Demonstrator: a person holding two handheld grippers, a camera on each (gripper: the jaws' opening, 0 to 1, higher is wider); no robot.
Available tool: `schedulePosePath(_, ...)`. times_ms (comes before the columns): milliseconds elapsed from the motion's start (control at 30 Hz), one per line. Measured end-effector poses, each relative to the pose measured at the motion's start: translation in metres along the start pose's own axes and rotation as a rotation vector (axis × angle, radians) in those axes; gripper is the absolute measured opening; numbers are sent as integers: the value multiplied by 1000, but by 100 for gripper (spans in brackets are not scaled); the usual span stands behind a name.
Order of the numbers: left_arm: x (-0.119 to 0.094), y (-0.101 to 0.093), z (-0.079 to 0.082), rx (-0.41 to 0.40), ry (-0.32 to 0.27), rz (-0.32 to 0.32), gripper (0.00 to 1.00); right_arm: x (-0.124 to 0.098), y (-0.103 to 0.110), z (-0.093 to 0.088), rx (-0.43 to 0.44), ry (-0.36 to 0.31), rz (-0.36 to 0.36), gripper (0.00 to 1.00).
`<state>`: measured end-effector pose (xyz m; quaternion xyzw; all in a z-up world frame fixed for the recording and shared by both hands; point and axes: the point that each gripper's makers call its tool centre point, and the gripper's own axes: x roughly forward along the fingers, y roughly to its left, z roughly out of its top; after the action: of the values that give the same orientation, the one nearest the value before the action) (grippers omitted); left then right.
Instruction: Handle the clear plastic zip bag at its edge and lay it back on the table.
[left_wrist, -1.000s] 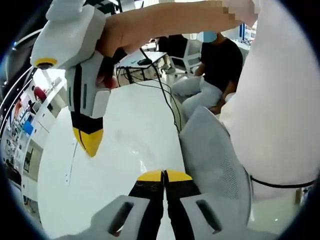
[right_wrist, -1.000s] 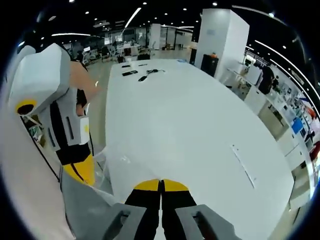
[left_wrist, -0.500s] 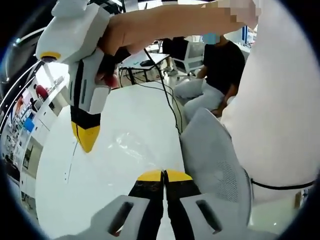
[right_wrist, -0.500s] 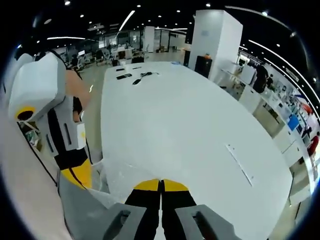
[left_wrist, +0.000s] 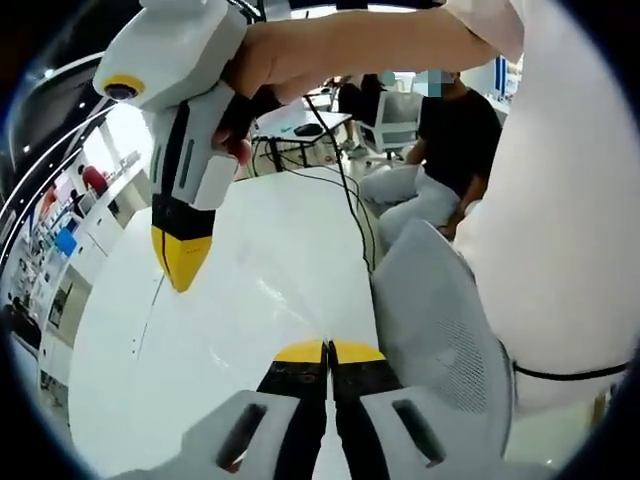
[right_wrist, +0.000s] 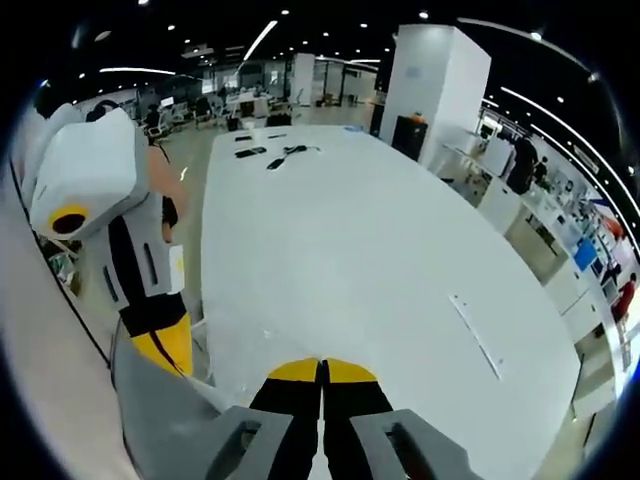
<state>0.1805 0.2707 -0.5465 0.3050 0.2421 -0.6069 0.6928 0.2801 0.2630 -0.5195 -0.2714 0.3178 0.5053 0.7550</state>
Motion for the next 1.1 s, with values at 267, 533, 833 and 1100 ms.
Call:
schedulePosePath(267,7,8,-8,-30,-31,31,0,3,-1,1,-6,-22,-20,0)
schedulePosePath(533,10,6,-11,-59,-52,22,0,8,-10,-8,0,-17,-59,0)
schedulePosePath(833,9,12,-5,-60,-97,59,0,10,-8,-13,-18,-2,-56,0)
schedulePosePath(1100,1,25,0,-96,-139,110,0,10,-9,-14,-66,16,-57,0)
